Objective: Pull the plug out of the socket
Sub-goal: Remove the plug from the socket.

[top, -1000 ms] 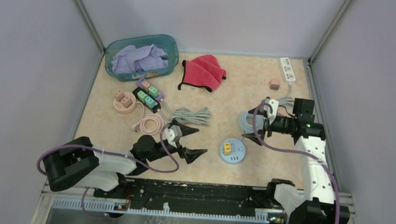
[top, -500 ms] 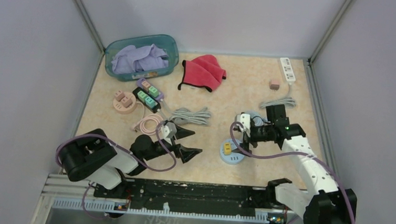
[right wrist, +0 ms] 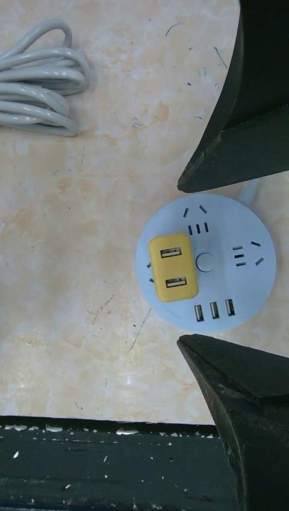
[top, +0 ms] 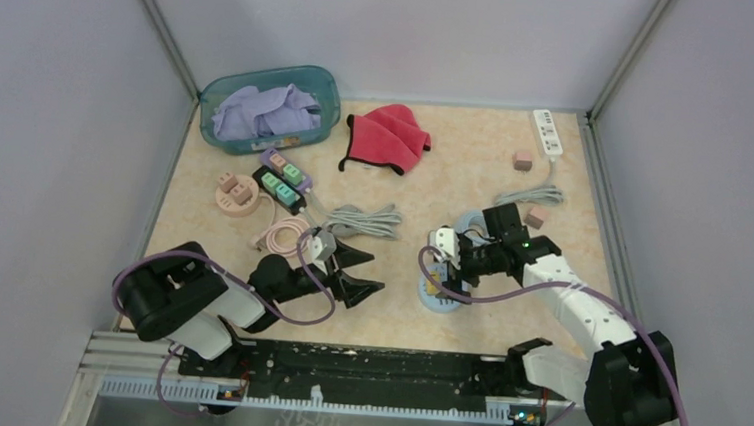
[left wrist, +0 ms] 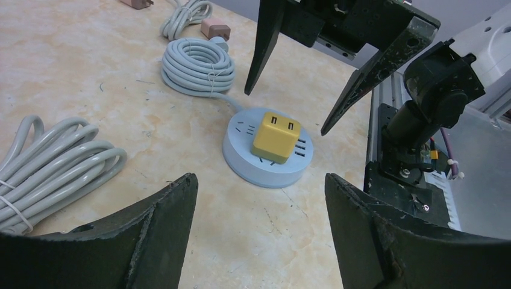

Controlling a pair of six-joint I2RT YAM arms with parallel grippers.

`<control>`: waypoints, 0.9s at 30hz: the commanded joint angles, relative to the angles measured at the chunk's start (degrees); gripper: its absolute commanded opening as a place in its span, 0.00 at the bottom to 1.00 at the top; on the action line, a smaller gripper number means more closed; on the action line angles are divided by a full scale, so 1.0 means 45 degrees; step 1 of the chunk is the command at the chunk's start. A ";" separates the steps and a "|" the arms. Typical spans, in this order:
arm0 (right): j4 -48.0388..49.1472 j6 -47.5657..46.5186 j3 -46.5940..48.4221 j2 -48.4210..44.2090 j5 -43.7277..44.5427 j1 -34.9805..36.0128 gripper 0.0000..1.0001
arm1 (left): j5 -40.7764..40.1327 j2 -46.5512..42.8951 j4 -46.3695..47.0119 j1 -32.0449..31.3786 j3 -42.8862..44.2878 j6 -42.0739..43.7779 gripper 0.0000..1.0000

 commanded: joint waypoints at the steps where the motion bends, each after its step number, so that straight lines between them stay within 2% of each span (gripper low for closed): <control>1: 0.0960 0.0378 -0.0166 0.0590 0.0981 0.0751 0.87 | 0.0324 0.0165 0.1421 0.0082 0.0170 -0.0299 0.82; 8: 0.1471 0.0937 0.0178 0.1904 0.2053 0.1734 0.69 | 0.0427 0.0241 0.1530 0.0140 0.0160 -0.0339 0.81; 11: 0.1093 0.0790 0.0515 0.2452 0.2444 0.2056 0.52 | 0.0517 0.0281 0.1554 0.0141 0.0154 -0.0347 0.78; 15: 0.0669 0.0746 0.0968 0.2637 0.1956 0.2126 0.22 | 0.0490 0.0367 0.1563 0.0142 0.0212 -0.0403 0.73; 18: 0.0825 0.1029 0.1130 0.2300 0.1691 0.2126 0.10 | 0.0395 0.0348 0.1544 0.0151 0.0207 -0.0537 0.72; 23: 0.1591 0.2383 0.1232 0.1721 0.1542 0.1875 0.00 | 0.0139 0.0600 0.0836 0.0182 0.0587 -0.2404 0.76; 27: 0.2353 0.3706 0.1203 0.1358 0.1012 0.1351 0.00 | 0.0172 0.1610 0.1441 0.0049 0.0872 -0.4973 0.76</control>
